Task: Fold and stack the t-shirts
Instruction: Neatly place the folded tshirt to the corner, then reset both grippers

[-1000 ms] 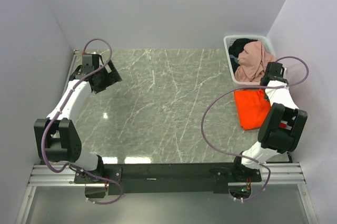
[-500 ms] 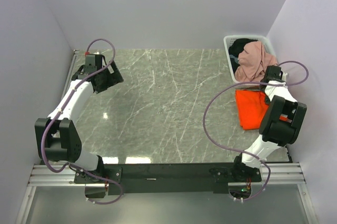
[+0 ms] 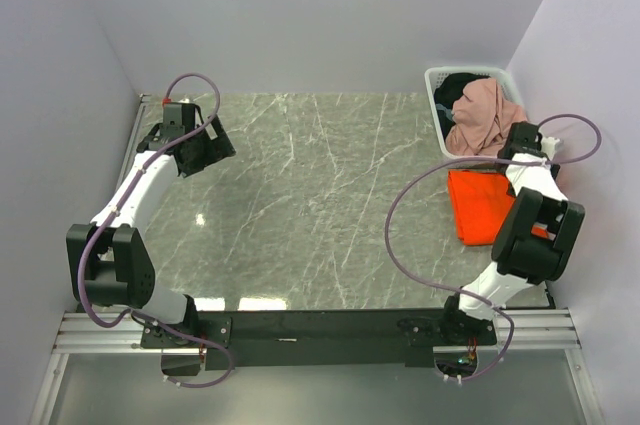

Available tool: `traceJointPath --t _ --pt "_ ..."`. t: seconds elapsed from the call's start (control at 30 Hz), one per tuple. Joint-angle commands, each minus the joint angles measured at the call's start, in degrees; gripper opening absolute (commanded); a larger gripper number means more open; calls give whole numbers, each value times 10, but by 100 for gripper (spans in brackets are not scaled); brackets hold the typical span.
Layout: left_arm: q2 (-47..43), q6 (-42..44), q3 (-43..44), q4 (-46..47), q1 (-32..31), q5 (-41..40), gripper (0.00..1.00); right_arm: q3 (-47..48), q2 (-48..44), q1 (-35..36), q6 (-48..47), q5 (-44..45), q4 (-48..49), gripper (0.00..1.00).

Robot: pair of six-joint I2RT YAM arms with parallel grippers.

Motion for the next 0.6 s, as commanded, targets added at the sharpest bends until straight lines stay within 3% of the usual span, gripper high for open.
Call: traceJointPath --t 0.0,0.3,0.43,0.57 --pt "-20 7 10 8 -3 -5 99 20 -79 4 59 -55 -17 54" --pt "-58 13 3 24 -3 -21 99 28 -263 13 181 -244 -114 51" --pt "-98 19 -4 41 -4 -23 99 42 -360 23 204 -285 -149 53" --pt "-160 21 -34 62 -5 -35 99 55 -467 88 227 -292 -167 53"
